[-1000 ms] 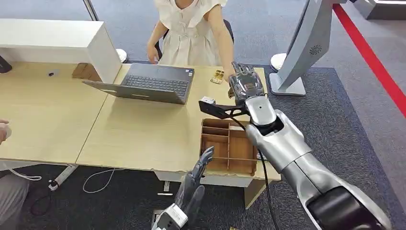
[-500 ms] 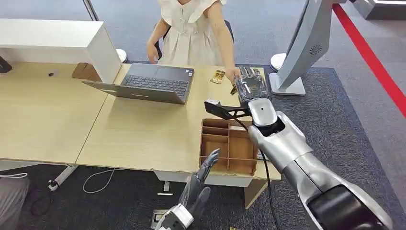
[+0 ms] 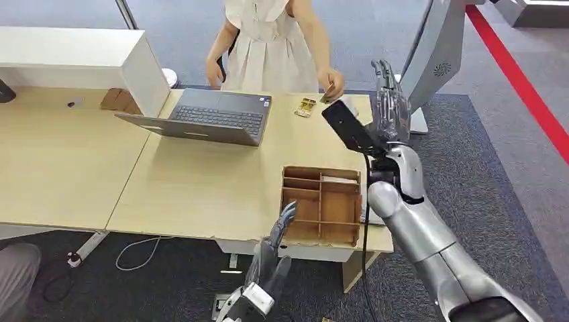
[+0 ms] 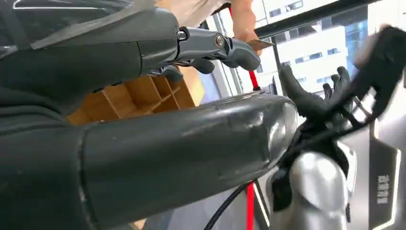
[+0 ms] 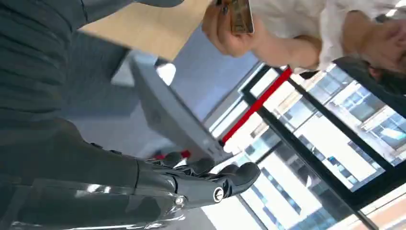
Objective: Pass the card to the sensor for recognition and then transmit it.
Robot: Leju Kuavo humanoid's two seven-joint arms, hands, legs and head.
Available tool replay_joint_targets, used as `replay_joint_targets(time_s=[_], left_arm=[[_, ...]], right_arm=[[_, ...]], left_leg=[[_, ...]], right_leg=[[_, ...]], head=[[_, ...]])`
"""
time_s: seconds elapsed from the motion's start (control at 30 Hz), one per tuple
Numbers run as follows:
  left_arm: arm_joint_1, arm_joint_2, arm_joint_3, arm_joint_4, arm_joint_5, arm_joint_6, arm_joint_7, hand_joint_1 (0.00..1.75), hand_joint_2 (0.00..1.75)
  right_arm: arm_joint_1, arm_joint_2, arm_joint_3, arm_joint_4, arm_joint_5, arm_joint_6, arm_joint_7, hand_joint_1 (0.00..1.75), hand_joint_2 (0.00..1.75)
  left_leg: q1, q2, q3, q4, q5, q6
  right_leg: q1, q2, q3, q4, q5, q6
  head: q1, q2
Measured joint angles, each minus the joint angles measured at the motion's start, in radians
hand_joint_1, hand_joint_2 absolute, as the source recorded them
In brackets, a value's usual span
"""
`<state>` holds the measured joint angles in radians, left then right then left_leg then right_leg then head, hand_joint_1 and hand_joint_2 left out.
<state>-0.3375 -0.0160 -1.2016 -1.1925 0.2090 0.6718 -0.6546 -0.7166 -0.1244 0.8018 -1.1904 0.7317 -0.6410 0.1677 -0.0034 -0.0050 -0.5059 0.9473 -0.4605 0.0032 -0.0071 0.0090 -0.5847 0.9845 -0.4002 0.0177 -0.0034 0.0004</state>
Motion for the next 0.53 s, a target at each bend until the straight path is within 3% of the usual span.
replay_joint_targets(time_s=[0.13, 0.2, 0.4, 0.53], left_arm=[[0.047, 0.019, 0.066, -0.045, -0.128, 0.006, 0.037, 0.0, 0.0], [0.084, 0.032, 0.115, -0.078, -0.195, 0.006, 0.046, 0.0, 0.0], [0.213, 0.053, 0.289, -0.223, -0.375, 0.008, 0.074, 0.0, 0.0], [0.312, 0.053, 0.41, -0.335, -0.461, 0.008, 0.079, 0.0, 0.0]], right_arm=[[0.152, -0.023, -0.048, -0.166, -0.42, -0.032, -0.201, 0.0, 1.75], [0.233, -0.033, -0.061, -0.231, -0.564, -0.032, -0.283, 0.0, 1.75], [0.408, -0.056, -0.069, -0.369, -0.787, -0.017, -0.437, 0.0, 1.75], [0.468, -0.061, -0.063, -0.403, -0.818, 0.008, -0.5, 0.0, 1.75]], left_leg=[[0.0, 0.0, 0.0, 0.0, 0.0, 0.0], [0.0, 0.0, 0.0, 0.0, 0.0, 0.0], [0.0, 0.0, 0.0, -0.001, -0.001, -0.001], [0.0, 0.0, -0.001, -0.001, -0.001, -0.001]], right_leg=[[0.0, 0.0, 0.0, 0.0, 0.0, 0.0], [0.0, 0.0, 0.0, 0.0, 0.0, 0.0], [0.0, 0.0, 0.0, 0.0, -0.001, -0.001], [0.0, 0.0, 0.0, 0.0, -0.001, -0.001]], head=[[0.0, 0.0], [0.0, 0.0], [0.0, 0.0], [0.0, 0.0]])
